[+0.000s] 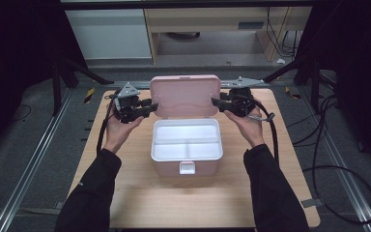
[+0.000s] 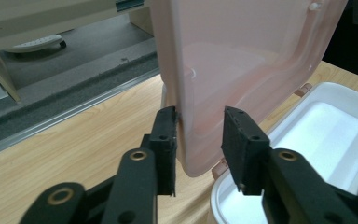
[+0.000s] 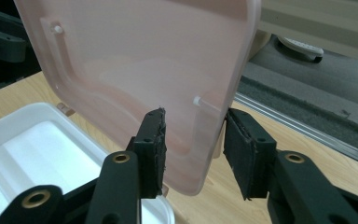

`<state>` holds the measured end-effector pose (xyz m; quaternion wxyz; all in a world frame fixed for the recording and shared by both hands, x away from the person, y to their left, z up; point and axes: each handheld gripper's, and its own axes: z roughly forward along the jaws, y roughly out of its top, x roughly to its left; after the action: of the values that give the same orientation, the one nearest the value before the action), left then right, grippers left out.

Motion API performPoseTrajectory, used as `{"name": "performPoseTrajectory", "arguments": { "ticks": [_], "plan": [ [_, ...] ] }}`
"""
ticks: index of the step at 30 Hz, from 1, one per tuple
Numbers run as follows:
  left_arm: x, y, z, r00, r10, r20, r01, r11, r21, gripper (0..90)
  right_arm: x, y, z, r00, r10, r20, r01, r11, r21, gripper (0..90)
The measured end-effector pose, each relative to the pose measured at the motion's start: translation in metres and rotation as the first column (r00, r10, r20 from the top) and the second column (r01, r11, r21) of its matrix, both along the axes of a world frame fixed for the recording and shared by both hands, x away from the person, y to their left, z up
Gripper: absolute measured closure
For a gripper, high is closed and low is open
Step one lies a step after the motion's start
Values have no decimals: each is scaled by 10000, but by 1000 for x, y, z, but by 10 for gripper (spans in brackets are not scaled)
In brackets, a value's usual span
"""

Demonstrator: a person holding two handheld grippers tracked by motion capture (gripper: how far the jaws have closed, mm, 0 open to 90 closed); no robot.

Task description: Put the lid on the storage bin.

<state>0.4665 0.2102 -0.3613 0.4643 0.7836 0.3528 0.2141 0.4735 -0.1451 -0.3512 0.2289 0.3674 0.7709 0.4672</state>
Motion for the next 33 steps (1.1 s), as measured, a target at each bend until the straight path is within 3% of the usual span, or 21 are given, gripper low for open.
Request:
{"name": "performPoseTrajectory", "arguments": {
  "ticks": [5,18,33],
  "plan": [
    [-7,0,0,10000,80,-16,-80,9999,72,697,-10,2,2,9999,-99,102,103,9988,-489,647],
    [-22,-6,1,9996,253,89,-259,9965,798,730,-23,-5,-6,10000,-45,-11,44,9994,-340,757],
    [-45,-7,-7,9999,132,-46,-127,9946,1029,733,-48,-12,-11,9992,394,-60,-395,9988,-298,805]
  ]
}}
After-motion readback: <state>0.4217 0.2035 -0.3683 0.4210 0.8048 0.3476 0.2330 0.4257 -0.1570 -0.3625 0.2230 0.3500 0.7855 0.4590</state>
